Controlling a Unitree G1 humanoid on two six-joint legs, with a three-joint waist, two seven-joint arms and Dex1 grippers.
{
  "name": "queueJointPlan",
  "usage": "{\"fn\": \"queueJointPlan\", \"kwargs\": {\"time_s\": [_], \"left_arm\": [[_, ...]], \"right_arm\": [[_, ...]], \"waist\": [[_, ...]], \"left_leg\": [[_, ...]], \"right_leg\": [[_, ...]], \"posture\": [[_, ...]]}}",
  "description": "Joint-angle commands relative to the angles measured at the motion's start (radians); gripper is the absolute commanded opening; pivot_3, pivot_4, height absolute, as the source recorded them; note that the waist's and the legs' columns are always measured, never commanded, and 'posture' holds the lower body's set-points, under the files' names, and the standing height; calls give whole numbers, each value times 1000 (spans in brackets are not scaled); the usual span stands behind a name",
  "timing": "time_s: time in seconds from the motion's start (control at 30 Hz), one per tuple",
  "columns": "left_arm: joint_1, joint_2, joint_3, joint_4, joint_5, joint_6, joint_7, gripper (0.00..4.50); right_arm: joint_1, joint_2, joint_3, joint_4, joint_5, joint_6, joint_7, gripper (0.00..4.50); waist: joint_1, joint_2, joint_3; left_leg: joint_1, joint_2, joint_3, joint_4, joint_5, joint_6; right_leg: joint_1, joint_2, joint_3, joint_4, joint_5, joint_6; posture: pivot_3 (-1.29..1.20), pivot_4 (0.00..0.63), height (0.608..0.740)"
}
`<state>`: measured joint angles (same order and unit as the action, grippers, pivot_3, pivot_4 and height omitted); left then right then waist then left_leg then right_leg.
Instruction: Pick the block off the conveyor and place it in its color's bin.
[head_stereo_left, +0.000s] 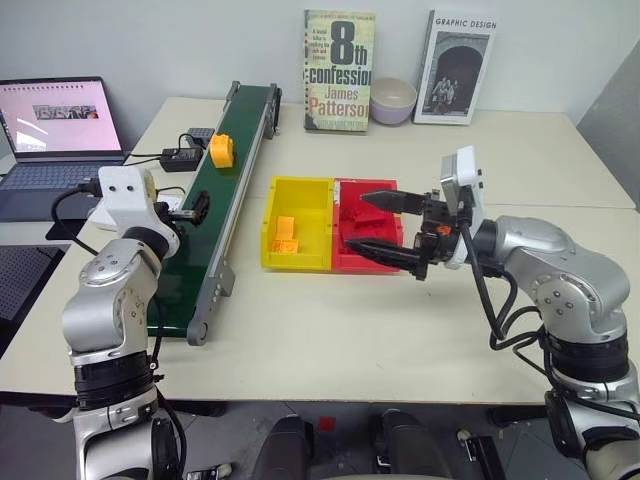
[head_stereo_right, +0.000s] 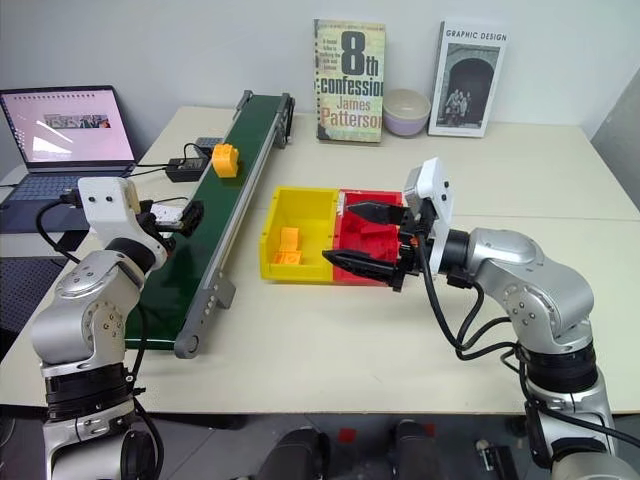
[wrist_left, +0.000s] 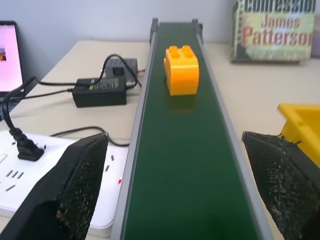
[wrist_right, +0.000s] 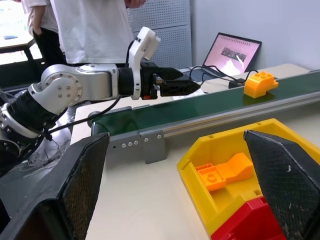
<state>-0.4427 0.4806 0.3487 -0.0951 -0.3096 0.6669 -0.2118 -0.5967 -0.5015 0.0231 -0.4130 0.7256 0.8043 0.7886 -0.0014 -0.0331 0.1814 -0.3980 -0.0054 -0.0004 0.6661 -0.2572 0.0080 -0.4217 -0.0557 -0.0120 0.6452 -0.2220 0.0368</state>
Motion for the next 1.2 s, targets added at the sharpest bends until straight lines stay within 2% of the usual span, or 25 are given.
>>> {"fn": "queueJointPlan", "kwargs": {"time_s": [0.03,0.3,0.7,0.9,1.07,1.2], "left_arm": [[-26,5,-22,10,7,-34,-16,4451],[-76,-20,-58,104,44,-62,19,4451],[-91,-49,-57,134,57,-46,64,4451],[-76,-78,-12,85,31,-21,112,3244],[-45,-107,28,-8,9,62,172,2445],[-25,-107,37,-54,11,111,194,1612]], "right_arm": [[3,-6,-18,-30,-1,-37,-2,4500],[-11,-11,-46,-69,42,-3,-50,4500],[-7,-29,-48,-100,67,2,-63,4500],[-7,-38,-51,-105,73,7,-66,4500],[-43,-38,-54,-92,85,22,-79,4500],[-52,-36,-51,-80,84,20,-84,4500]], "waist": [[0,0,0],[1,0,0],[1,0,0],[1,0,0],[1,0,0],[1,0,0]], "left_leg": [[0,0,0,0,0,0],[0,0,0,0,0,0],[0,0,0,0,0,0],[0,0,0,0,0,0],[0,0,0,0,0,0],[0,0,-1,0,0,0]], "right_leg": [[0,0,0,0,0,0],[0,-1,0,0,0,0],[0,-2,0,0,0,0],[0,-3,0,0,0,0],[0,-3,0,0,0,0],[0,-3,0,0,0,0]], "posture": [[0,150,740],[0,150,740],[0,150,740],[0,150,740],[0,150,740],[0,150,740]]}}
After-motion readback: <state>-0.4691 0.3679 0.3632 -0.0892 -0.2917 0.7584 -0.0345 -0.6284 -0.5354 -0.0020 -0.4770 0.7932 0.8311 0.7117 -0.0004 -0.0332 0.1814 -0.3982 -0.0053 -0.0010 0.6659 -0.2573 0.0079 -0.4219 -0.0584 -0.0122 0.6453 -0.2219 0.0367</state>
